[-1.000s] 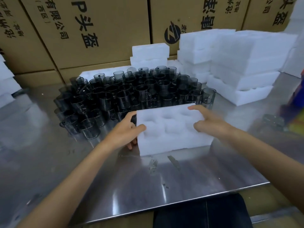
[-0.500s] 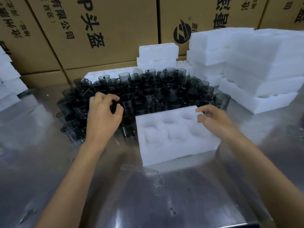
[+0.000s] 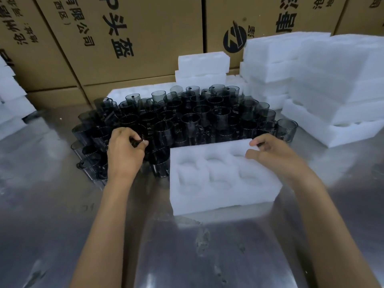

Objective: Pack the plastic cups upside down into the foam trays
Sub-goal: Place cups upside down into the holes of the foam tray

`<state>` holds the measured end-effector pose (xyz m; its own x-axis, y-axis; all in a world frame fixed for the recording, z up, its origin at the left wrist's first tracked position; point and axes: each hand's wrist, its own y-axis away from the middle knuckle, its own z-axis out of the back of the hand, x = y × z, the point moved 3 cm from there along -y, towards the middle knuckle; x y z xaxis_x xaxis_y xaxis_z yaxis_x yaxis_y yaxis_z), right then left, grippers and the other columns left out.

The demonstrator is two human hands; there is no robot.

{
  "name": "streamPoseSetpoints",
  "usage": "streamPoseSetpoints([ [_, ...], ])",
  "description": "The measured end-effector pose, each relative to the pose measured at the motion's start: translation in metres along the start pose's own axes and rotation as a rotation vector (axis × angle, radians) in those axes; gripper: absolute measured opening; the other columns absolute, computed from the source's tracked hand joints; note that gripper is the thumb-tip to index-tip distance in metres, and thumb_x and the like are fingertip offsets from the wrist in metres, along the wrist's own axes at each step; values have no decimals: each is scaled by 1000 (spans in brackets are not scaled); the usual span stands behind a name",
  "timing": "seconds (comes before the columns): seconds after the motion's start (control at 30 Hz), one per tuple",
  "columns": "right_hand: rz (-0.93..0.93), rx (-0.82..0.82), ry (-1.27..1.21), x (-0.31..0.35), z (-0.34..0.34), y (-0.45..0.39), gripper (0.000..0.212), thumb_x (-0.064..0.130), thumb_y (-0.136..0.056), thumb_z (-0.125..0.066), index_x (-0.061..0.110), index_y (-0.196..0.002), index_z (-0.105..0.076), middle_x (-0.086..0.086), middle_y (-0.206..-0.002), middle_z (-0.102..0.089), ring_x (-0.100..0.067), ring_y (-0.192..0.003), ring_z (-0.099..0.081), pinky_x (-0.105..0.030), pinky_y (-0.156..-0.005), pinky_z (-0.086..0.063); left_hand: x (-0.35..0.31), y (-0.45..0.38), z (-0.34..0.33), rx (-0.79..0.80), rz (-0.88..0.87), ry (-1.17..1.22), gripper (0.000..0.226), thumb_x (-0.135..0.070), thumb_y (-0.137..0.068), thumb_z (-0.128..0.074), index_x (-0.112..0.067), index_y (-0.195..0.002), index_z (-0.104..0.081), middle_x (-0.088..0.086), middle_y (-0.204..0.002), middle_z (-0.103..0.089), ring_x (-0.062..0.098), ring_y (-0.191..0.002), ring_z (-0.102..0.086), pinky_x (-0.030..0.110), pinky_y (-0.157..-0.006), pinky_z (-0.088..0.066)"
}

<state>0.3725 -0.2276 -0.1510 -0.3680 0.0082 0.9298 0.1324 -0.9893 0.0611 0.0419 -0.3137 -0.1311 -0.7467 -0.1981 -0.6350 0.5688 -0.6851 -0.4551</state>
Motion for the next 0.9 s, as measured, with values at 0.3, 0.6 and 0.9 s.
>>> streamPoseSetpoints([
  [0.3, 482, -148, 191, 54, -14, 10, 23, 28, -83, -76, 39, -99, -63, 19, -106, -57, -12, -98, -53, -8, -77, -39, -24, 12, 21, -143, 51, 724, 73, -20, -75, -86, -29, -130, -38, -7, -124, -65, 5, -115, -61, 20, -88, -53],
  [0.6, 544, 266, -230, 67, -55, 8, 11, 14, -99, -62, 11, -107, -68, 1, -106, -71, -14, -96, -68, -20, -74, -50, -74, 45, -23, 130, -288, 667, 65, 2, -79, -77, -24, -135, -56, -15, -134, -58, 2, -130, -51, 27, -109, -44],
  [0.9, 487, 349, -182, 50, -72, 5, 4, 5, -87, -75, 2, -87, -73, 0, -85, -73, -5, -79, -64, -16, -74, -50, -64, 35, -18, 419, -179, 764, 68, 14, -76, -70, -27, -129, -59, -7, -126, -64, 5, -120, -59, 28, -103, -47],
])
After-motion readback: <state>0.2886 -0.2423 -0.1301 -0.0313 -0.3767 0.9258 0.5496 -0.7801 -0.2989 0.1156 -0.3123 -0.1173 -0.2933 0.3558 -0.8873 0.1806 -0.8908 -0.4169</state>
